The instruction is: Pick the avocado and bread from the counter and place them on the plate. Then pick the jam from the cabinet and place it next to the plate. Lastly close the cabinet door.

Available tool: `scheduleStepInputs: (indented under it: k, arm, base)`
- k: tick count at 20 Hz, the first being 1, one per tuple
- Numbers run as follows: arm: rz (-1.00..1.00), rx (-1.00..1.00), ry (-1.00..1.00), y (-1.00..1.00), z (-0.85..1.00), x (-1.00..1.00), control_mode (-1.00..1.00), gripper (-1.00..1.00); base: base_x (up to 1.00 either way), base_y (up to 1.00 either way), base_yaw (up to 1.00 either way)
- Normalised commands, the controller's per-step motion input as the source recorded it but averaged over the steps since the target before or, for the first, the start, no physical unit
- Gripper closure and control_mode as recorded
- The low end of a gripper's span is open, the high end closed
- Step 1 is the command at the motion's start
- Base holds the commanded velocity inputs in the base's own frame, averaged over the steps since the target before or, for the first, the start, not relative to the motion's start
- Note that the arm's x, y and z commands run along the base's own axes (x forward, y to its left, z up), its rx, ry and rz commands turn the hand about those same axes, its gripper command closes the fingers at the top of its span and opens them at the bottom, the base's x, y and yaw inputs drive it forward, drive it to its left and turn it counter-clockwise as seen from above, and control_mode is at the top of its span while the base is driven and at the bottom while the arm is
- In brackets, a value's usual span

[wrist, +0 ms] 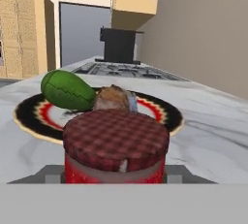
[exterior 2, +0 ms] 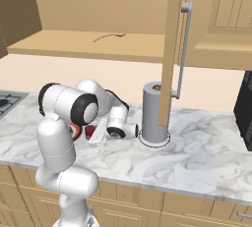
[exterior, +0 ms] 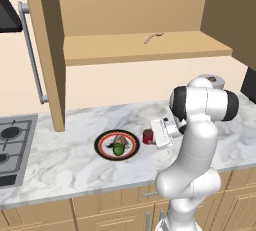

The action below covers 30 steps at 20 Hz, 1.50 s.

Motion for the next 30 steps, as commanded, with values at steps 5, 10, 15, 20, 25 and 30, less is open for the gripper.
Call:
scheduleStepInputs:
  k: [5,10,15,20,25,30]
  arm:
    - [0.00,0.00,-0.04,0.00,0.00,-0.12,-1.00,-1.00]
    - [0.00,0.00,-0.08,0.00,0.06,-0.22,-1.00,-1.00]
    - [0.00,0.00,-0.10,0.00,0.40,-0.18,-1.00,-1.00]
    - [-0.02,0.00,-0.10,0.00,0.61,-0.03,-1.00,-1.00]
    - [-0.02,0.00,-0.05,0.00,0.56,-0.03,-1.00,-1.00]
    - [-0.03,0.00,-0.04,0.01,0.55,-0.15,-1.00,-1.00]
  base:
    - [0.00,0.00,0.00]
    - [0.00,0.00,0.00]
    - [0.00,0.00,0.00]
    - [0.00,0.00,0.00]
    - [0.00,0.00,0.00]
    - [0.00,0.00,0.00]
